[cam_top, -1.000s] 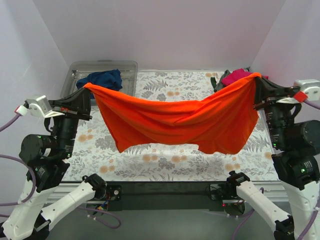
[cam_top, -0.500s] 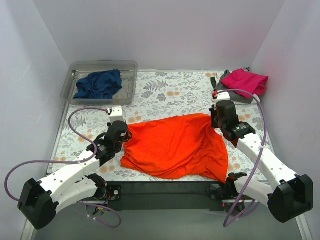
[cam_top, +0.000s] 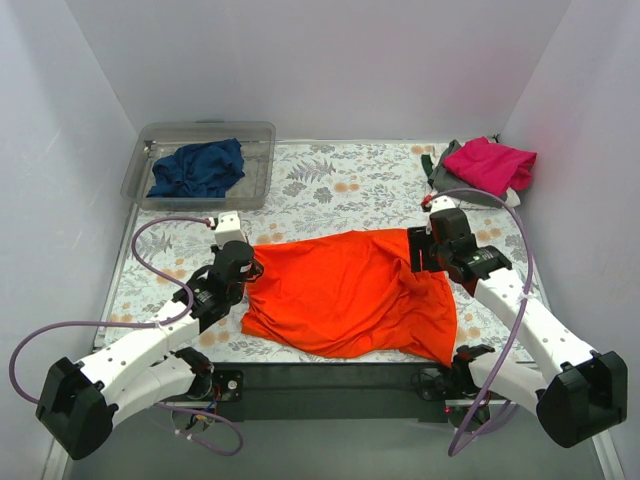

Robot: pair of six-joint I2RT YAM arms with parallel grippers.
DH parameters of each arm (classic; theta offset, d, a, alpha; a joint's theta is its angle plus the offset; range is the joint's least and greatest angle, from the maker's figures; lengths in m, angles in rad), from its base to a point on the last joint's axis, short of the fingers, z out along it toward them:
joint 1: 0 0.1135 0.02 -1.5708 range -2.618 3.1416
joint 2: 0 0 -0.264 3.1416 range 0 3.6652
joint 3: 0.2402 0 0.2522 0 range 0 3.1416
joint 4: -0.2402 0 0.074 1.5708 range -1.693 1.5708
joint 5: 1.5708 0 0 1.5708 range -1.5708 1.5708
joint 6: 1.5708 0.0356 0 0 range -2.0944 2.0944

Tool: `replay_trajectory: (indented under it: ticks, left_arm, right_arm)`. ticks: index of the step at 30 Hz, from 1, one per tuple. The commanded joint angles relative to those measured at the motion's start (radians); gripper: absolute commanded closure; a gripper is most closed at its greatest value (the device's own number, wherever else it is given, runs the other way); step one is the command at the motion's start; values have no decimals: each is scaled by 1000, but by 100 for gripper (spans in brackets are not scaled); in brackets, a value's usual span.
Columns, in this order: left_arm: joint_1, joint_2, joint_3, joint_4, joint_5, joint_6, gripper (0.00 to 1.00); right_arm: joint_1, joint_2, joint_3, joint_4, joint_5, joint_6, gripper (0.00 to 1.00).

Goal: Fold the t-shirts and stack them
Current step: Flatten the tshirt out

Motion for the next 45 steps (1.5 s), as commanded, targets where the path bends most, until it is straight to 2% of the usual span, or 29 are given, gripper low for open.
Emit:
replay_trajectory:
  ticks: [1, 2, 4, 7, 12, 18, 28, 33, 45]
  left_arm:
    - [9, 1, 8, 33, -25, 2, 100]
    - [11, 2, 7, 34, -22, 4, 100]
    - [14, 10, 4, 41, -17, 7, 100]
    - [19, 16, -2, 45, -7, 8, 100]
    - [23, 5, -16, 48, 3, 7, 100]
    - [25, -1, -21, 62, 13, 15, 100]
    - [25, 44, -19, 73, 46, 15, 100]
    - [25, 27, -27, 76, 43, 16, 100]
    - [25, 18, -25, 70, 41, 18, 100]
  right_arm:
    - [5, 35, 97, 92, -54, -10, 37]
    - [2, 58, 112, 115, -48, -12, 29]
    - [4, 147, 161, 176, -59, -20, 25]
    - [-13, 288, 189, 288, -72, -18, 26]
    - [-42, 492, 273, 347, -76, 0, 34]
    - [-85, 525, 223, 400, -80, 23, 37]
    - [-209, 570, 135, 505, -241, 42, 42]
    - [-222, 596, 135, 557, -275, 45, 44]
    - [-235, 684, 158, 563, -257, 51, 52]
